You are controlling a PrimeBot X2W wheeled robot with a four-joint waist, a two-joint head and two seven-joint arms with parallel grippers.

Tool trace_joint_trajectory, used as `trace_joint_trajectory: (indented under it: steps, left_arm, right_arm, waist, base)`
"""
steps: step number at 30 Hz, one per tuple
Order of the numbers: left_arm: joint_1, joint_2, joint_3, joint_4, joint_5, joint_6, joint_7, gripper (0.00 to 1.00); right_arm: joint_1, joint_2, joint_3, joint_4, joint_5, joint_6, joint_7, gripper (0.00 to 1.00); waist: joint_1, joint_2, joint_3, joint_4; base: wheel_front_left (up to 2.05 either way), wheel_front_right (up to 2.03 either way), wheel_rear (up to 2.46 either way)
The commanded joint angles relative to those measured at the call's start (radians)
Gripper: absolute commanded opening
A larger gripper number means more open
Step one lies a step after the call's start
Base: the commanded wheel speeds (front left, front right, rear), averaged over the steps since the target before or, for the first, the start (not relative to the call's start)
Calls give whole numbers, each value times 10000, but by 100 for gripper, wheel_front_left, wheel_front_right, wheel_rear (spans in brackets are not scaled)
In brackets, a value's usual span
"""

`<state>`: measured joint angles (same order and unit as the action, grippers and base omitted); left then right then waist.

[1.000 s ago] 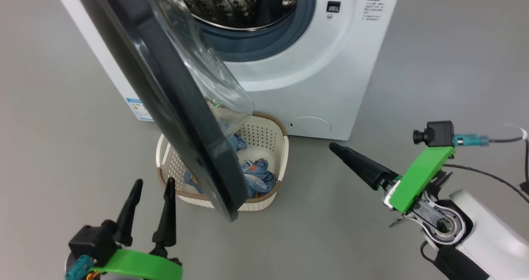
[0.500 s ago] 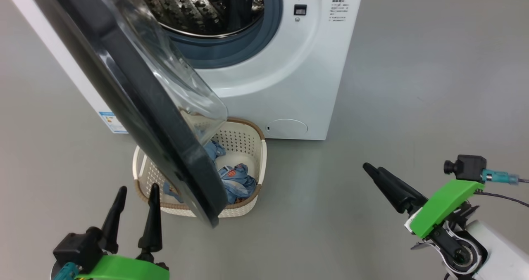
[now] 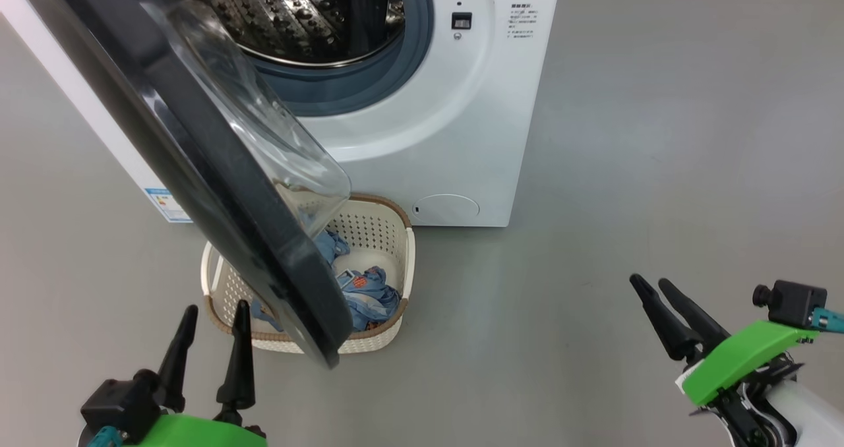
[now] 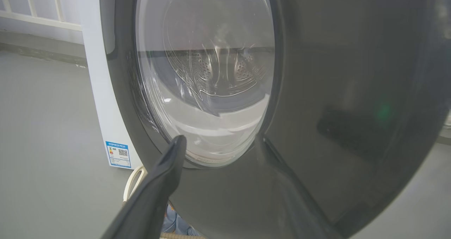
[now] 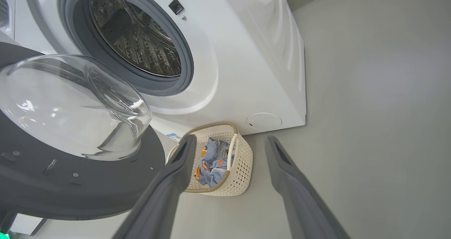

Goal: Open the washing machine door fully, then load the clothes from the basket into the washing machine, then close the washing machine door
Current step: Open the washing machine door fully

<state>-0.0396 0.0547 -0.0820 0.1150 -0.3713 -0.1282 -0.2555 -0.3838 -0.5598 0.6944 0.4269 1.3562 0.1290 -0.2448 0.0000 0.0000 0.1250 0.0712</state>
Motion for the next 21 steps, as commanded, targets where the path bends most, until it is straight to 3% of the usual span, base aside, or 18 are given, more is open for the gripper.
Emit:
trace_joint_trajectory:
  steps: [1,8,21]
  left_arm:
    - [-120,184,326,-256,146,-25,-63,100]
    - [-120,180,281,-266,134,-25,-63,100]
    - [-86,160,267,-263,126,-25,-63,100]
  right_arm:
    - [365,-192,16,-1,-270,17,-145,100]
    - [758,135,-1367,195,-2122,17,-167,100]
    - [2284,1459,-4753,-1149,-6369,17,-169,100]
  waist:
    - [0,0,-25,3]
    - [0,0,-56,13]
    - [0,0,-153,115]
  base:
    - [0,0,0]
    - [0,0,0]
    - [0,0,0]
